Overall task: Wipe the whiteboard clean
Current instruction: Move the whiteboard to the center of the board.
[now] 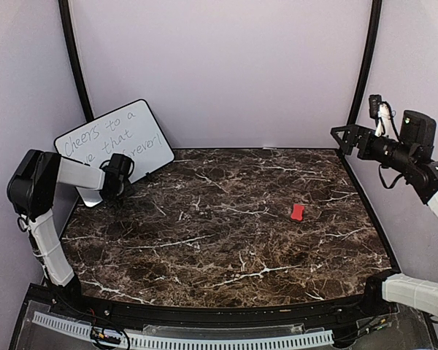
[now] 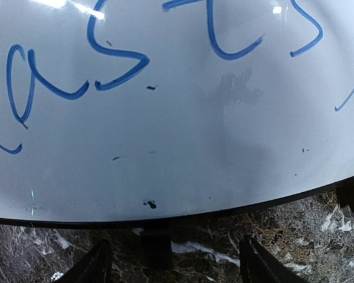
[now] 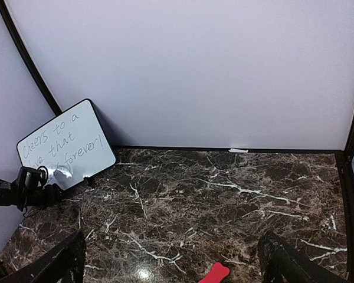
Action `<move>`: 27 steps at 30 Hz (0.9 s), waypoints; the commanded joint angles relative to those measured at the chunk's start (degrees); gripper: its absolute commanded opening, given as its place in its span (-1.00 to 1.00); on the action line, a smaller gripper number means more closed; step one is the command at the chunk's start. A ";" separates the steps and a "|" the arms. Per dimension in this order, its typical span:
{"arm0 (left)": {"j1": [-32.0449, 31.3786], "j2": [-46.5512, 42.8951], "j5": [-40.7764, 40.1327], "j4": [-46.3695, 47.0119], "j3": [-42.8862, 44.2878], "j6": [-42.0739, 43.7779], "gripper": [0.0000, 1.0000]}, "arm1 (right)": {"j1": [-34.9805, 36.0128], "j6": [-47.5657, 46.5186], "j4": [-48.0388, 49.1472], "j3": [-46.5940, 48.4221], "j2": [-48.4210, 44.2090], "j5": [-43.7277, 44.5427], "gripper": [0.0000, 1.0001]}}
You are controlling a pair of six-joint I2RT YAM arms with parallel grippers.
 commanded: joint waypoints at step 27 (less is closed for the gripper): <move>1.70 3.20 -3.36 0.13 3.11 -0.68 -0.17 | -0.23 0.62 3.54 -1.63 -0.12 -2.53 0.94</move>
